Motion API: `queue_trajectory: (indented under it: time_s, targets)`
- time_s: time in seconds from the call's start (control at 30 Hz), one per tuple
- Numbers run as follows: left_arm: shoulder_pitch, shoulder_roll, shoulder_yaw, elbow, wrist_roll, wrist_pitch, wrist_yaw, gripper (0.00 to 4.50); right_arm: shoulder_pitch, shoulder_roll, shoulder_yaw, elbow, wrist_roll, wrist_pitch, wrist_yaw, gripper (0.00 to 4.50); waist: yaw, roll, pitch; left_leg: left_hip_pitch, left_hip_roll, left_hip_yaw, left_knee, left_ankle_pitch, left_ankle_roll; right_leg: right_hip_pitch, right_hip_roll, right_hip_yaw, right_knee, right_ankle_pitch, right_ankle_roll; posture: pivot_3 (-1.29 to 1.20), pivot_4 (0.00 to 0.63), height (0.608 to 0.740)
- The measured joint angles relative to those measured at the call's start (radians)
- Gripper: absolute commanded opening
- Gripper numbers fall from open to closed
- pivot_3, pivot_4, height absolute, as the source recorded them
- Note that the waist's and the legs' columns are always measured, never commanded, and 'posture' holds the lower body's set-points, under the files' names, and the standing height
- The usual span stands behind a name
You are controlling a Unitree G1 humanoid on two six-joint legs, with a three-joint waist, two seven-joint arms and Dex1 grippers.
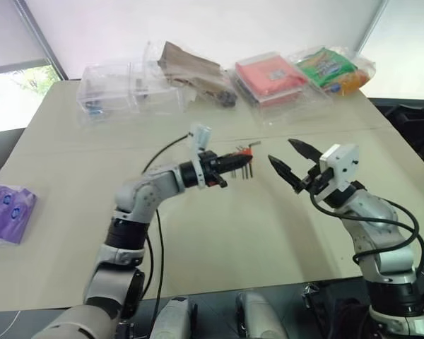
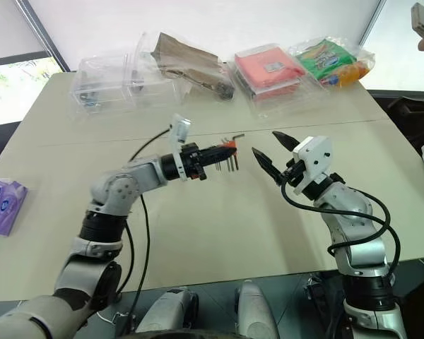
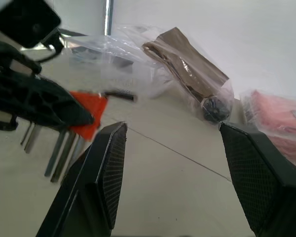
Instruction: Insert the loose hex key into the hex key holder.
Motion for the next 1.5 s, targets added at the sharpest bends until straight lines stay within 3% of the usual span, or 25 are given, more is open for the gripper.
queue_trajectory:
  time_s: [0.23,0.53,0.67,0.83,0.87,0.97,1.17,1.37,1.5]
  targets:
    - [-0.014,-0.097,0.041,0.194,0.011,0.049,0.080,0.00,0.062,0.002,-0.017,-0.071,-0.021,0.015,-0.049,3.06,-0.002,0.000,0.000,0.001,0.000,0.000,0.000,0.000,0.000,0.000,0.000,0.000,0.000,0.000,0.000,0.00,0.150,0.740]
    - [-0.020,-0.128,0.141,0.282,0.007,0.137,0.171,0.00,0.070,0.011,-0.013,-0.090,-0.033,0.016,-0.078,3.06,-0.001,0.000,-0.001,0.002,0.000,0.000,0.000,0.000,0.000,0.001,0.000,0.000,0.000,0.000,0.000,0.00,0.150,0.740]
    - [-0.005,-0.116,0.145,0.278,0.018,0.163,0.191,1.70,0.069,0.012,-0.011,-0.090,-0.035,0.016,-0.081,3.10,-0.003,0.001,-0.002,0.003,0.000,0.000,-0.001,0.000,0.000,0.002,0.000,0.000,0.000,0.000,0.000,0.00,0.150,0.740]
    - [0.001,-0.112,0.138,0.229,0.006,0.202,0.188,4.15,0.049,0.013,0.003,-0.084,-0.038,0.013,-0.081,3.10,-0.003,0.000,-0.003,0.008,0.001,0.000,-0.001,0.000,0.000,0.007,0.000,0.000,0.000,0.000,0.000,0.00,0.150,0.740]
    - [-0.003,-0.108,0.131,0.218,0.006,0.212,0.188,4.39,0.048,0.014,0.005,-0.083,-0.039,0.011,-0.081,3.10,-0.003,-0.001,-0.004,0.011,0.001,0.000,-0.002,-0.001,0.001,0.010,0.001,0.000,0.000,0.000,0.000,0.00,0.150,0.740]
    - [-0.013,-0.077,0.101,0.201,0.019,0.216,0.195,4.39,0.045,0.014,0.006,-0.080,-0.046,0.002,-0.080,3.10,-0.008,-0.002,-0.005,0.020,0.002,0.000,-0.004,-0.004,0.006,0.019,0.002,0.000,-0.003,0.000,0.000,0.00,0.150,0.740]
    - [-0.035,0.105,-0.094,0.077,0.157,0.156,0.184,4.39,0.025,0.017,0.016,-0.045,-0.058,-0.014,-0.076,3.10,-0.014,-0.001,-0.005,0.022,0.002,0.000,-0.005,-0.003,0.005,0.019,0.003,0.002,-0.002,0.000,0.000,0.00,0.150,0.740]
    - [-0.029,0.286,-0.261,0.038,0.367,-0.088,0.090,4.39,-0.004,0.016,0.024,-0.015,-0.066,-0.030,-0.061,3.10,-0.007,-0.001,-0.005,0.018,0.002,0.000,-0.005,-0.003,0.005,0.015,0.002,0.002,-0.002,0.000,0.000,0.00,0.150,0.740]
    - [-0.023,0.383,-0.280,0.032,0.435,-0.237,-0.043,4.39,-0.017,-0.052,0.026,0.006,-0.053,-0.004,0.017,3.10,0.002,-0.001,-0.005,0.006,0.000,-0.001,-0.003,0.000,0.000,0.005,0.000,0.001,-0.002,0.000,0.000,0.00,0.150,0.740]
